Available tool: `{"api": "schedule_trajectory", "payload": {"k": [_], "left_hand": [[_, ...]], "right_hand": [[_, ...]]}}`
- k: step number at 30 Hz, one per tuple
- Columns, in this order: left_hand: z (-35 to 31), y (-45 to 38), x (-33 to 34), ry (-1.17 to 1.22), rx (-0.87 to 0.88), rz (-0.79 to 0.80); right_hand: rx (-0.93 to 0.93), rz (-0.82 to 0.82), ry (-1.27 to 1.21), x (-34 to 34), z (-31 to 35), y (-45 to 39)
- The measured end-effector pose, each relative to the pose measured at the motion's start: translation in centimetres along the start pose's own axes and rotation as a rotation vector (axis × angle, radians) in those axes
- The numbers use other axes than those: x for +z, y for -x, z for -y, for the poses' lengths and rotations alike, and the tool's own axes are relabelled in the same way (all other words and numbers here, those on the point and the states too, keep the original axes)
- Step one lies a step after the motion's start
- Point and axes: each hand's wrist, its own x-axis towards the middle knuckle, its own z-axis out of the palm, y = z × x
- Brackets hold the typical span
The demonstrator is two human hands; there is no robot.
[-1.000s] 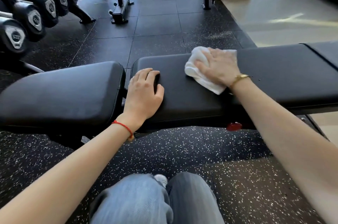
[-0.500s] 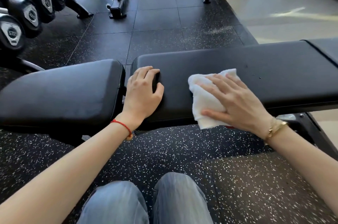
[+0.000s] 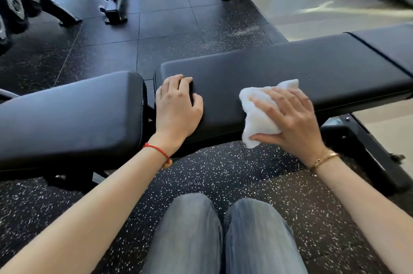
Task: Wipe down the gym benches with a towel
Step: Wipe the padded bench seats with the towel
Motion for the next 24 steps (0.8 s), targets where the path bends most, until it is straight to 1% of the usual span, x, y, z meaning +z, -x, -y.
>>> {"api": "schedule_trajectory", "payload": {"k": [4,6,8,10,14,16,18,19,21,24], "left_hand": [[-0.1,0.1,0.1,-0.023,0.017,0.05],[-0.1,0.3,-0.1,-0.054,0.02,0.103],[-0.2,0.1,-0.4,-0.084,0.015,0.14],[-0.7,-0.4,-0.6,-0.084,0.001,0.163],[-2.9,-1.3,0.0,-0.06,-0.004,0.195],[-4.5,-1.3,0.8,-0.062,-0.014,0.214],[-6.1,-0.9,1.9,-0.081,-0.045,0.224],[-6.8,-0.6,2.4,-0.103,-0.062,0.225],[-7.8,-0.2,3.2,-0.15,-0.101,0.206],[-8.6,-0.4,3.6,-0.174,-0.158,0.183]], "right_hand": [[-0.04,0.039,-0.002,0.9,5.3,-2.1],[-0.07,0.052,-0.027,0.8,5.7,-2.4],[-0.083,0.062,-0.046,0.2,4.1,-1.8],[-0.001,0.076,-0.073,-0.4,1.8,-0.6],[0.267,0.17,-0.131,-1.2,-2.9,0.6],[0.418,0.23,-0.167,-0.8,-4.8,-1.2],[0.501,0.331,-0.15,0.2,-6.0,-4.5],[0.496,0.377,-0.124,0.7,-6.0,-6.0],[0.417,0.428,-0.103,1.8,-5.4,-8.0],[0.254,0.447,-0.213,1.8,-4.4,-6.5]]}}
